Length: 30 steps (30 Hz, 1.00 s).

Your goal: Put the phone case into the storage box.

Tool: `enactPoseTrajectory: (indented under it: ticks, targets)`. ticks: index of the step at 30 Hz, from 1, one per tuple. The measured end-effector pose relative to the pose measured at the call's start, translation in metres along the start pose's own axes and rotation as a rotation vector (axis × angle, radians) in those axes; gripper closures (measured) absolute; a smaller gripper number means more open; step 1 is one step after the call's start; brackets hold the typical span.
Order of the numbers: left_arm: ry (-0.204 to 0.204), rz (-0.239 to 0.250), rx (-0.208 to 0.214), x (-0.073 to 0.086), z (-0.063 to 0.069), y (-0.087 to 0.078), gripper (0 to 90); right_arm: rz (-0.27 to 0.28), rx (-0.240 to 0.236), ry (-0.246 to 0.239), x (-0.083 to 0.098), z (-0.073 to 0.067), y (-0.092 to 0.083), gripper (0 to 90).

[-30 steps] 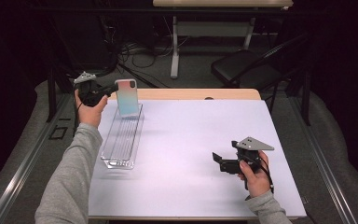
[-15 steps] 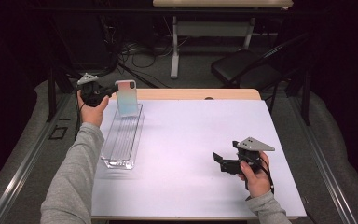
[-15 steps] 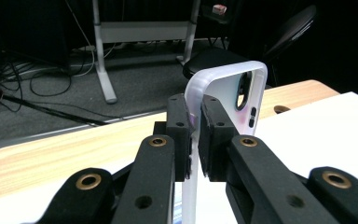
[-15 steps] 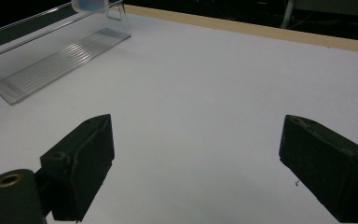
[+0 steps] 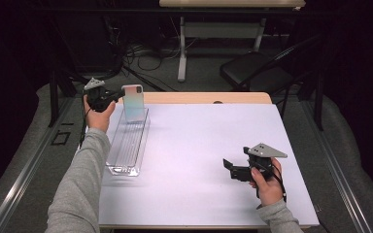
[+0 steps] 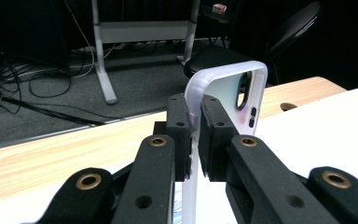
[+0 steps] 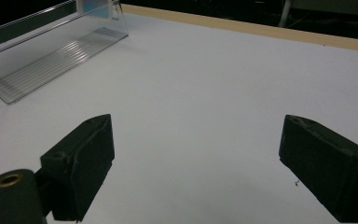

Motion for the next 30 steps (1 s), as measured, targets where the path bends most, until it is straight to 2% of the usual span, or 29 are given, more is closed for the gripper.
enactPoseTrajectory:
  ticks: [16, 30]
  targets:
    - [0.022, -0.036, 0.016, 0.012, 0.005, 0.015, 84.0, 0.002, 0.002, 0.003, 0.000, 0.001, -0.002, 9.8]
    - [0.048, -0.069, 0.020, 0.019, 0.006, 0.020, 84.0, 0.003, 0.002, 0.001, 0.001, 0.002, -0.001, 9.9]
Point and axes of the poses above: each handheld gripper's, and its own axes: y roughly forward along the jaws, x roughly out of its underside, z roughly to its right, the point moved 5 cm from there along y, roughly forward along the jaws, and after that the axes turned 6 degrees about y, right-handed, at the moved point
